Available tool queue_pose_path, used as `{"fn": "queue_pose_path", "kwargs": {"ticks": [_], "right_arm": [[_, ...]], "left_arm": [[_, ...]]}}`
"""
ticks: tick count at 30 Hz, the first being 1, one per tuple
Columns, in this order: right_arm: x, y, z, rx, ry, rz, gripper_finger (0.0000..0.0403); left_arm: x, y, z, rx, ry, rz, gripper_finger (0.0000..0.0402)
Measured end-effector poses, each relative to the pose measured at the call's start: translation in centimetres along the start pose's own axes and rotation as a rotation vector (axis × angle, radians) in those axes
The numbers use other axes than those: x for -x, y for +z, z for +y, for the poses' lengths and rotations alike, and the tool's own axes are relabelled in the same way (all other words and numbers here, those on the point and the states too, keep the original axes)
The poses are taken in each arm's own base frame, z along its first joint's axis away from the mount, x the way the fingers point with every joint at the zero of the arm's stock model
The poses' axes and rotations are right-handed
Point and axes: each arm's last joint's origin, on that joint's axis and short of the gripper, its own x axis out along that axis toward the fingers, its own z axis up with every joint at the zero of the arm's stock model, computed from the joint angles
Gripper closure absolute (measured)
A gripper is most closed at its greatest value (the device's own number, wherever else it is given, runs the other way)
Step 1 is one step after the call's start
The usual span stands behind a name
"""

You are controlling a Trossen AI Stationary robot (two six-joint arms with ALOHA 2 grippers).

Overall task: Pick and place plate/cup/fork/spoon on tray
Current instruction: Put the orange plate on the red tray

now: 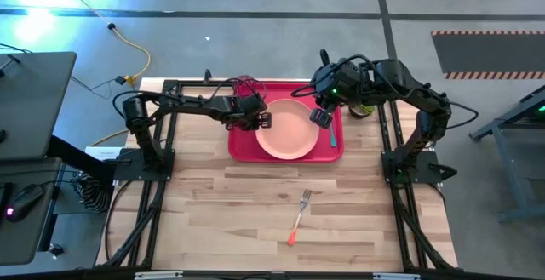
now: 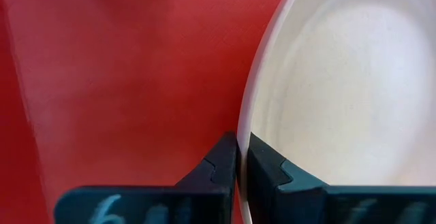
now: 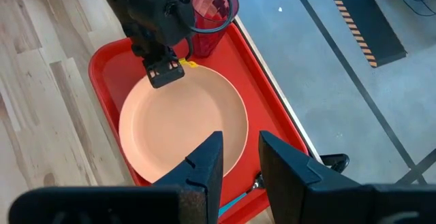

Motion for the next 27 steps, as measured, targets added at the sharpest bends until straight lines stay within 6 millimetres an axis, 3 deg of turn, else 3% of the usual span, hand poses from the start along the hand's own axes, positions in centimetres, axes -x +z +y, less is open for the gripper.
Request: {"fn": "queue_pose_path", "kwargs": {"ticks": [7,20,27], "right_arm": [[0.0,0.0,0.0,0.0,0.0,0.0,0.0316],[0.0,0.0,0.0,0.0,0.0,0.0,0.0316],[0.0,0.0,0.0,0.0,0.0,0.0,0.0316]], "left_arm": [[-0.03,0.41,0.25,0.003,-0.003,0.017,0.039],[-0.05,0.74,0.41,-0.028,-0.011,0.031,0.0317],[0.51,0.84,0.28,-0.056,-0.018,0.005,0.0321]]}}
